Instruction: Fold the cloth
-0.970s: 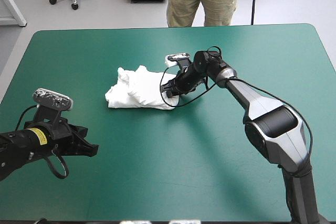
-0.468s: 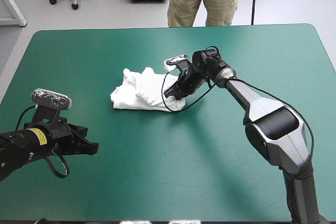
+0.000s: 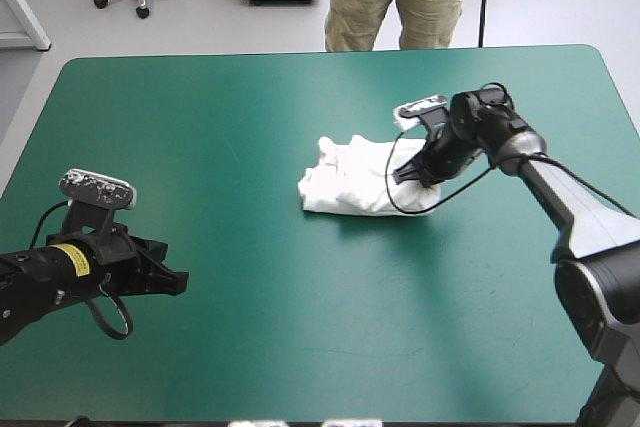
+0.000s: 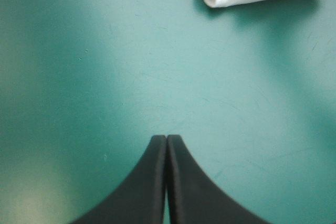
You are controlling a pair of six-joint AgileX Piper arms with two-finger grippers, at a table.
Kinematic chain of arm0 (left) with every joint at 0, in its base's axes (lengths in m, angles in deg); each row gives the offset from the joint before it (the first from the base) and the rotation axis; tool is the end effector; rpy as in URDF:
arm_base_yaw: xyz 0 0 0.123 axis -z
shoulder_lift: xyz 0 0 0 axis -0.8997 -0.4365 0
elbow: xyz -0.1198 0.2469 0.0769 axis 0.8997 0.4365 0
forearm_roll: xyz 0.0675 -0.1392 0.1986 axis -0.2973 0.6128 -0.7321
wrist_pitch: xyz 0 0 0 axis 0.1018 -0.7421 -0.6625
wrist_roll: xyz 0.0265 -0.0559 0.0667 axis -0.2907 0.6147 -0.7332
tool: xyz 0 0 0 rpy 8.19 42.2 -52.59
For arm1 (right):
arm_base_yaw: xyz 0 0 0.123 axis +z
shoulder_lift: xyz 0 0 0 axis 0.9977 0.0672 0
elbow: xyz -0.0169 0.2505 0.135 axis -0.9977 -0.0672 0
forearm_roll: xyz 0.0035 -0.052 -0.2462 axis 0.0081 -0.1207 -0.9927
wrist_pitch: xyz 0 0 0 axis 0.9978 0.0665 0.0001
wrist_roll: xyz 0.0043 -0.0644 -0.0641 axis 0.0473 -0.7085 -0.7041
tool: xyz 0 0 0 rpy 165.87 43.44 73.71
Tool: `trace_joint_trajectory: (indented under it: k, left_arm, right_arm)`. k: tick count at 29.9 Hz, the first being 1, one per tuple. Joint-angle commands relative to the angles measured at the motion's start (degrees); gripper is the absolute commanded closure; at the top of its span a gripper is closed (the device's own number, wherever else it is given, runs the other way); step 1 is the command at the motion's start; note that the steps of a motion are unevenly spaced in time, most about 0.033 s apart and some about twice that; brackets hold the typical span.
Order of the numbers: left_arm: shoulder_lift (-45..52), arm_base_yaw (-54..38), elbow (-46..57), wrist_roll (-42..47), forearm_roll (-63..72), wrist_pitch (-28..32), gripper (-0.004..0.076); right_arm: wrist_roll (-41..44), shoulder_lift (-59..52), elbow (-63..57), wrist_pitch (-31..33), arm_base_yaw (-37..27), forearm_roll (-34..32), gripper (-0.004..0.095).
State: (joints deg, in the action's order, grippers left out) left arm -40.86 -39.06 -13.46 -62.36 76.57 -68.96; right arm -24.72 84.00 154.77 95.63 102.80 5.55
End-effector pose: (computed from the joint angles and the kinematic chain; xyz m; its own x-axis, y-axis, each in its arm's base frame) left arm 0.1189 -0.0556 0.3972 -0.7212 0.2277 -0.6542 0.3538 0.9331 -0.0652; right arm 0.3709 0.1187 0.2700 -0.8507 -0.3857 -0.3572 -0.4239 0.9052 0.0320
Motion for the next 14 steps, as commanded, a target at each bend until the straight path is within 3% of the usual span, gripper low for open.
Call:
trace_joint_trajectory:
  k: [1,9,14]
  left_arm:
    - [0.36,-0.04,-1.36,0.45,0.61,2.71,0.0733]
    - [0.36,-0.04,-1.36,0.3,0.61,3.03,0.0733]
    - [0.36,-0.04,-1.36,0.3,0.61,3.03,0.0733]
  right_arm:
    - [2.04,-7.09,-5.69,-4.11,-5.03,-4.76,0.0925]
    - [6.92,-15.76,-19.55,-10.53,-20.62,-9.91,0.0925]
    - [12.93,-18.33,-23.18,-10.62,-29.03,-16.2,0.0925]
